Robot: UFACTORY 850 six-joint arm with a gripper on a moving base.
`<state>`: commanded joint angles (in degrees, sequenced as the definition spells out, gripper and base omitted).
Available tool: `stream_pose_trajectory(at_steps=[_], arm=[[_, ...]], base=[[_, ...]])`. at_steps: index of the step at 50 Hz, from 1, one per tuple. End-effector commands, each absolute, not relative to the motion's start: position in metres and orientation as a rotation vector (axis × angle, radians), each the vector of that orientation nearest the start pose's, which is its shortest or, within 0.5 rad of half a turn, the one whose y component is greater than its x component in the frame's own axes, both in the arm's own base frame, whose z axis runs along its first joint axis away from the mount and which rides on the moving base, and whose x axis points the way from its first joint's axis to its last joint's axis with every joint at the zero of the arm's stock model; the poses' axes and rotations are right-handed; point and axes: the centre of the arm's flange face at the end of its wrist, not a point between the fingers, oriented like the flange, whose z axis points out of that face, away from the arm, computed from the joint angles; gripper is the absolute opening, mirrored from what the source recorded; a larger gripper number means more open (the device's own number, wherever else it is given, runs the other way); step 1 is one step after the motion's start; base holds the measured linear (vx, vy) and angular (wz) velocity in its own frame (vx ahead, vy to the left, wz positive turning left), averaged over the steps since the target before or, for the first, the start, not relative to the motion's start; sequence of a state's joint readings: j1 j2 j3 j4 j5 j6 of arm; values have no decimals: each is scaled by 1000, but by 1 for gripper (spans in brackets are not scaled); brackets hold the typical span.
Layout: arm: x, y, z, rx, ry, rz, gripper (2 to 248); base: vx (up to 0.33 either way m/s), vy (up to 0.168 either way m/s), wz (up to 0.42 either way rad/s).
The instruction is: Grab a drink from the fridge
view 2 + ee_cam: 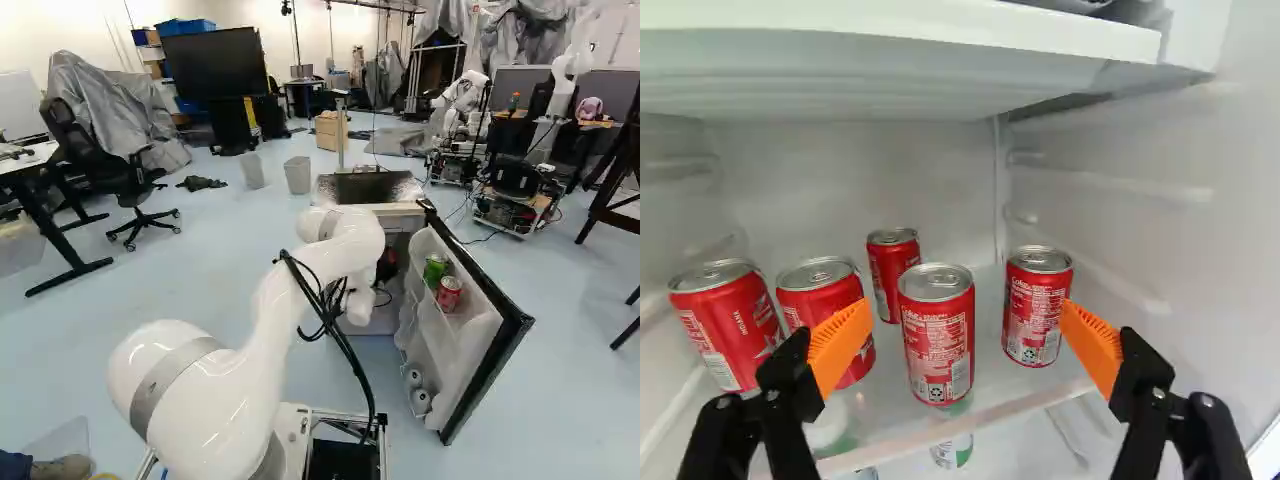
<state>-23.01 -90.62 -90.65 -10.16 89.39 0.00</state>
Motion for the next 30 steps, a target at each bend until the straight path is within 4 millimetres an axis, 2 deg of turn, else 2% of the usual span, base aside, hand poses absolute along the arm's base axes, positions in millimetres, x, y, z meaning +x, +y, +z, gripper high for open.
stream_pose_trajectory(at_steps=[30], arm=[[595,-227,-71,-2313,242,-2333,247]], base=[[0,0,0]])
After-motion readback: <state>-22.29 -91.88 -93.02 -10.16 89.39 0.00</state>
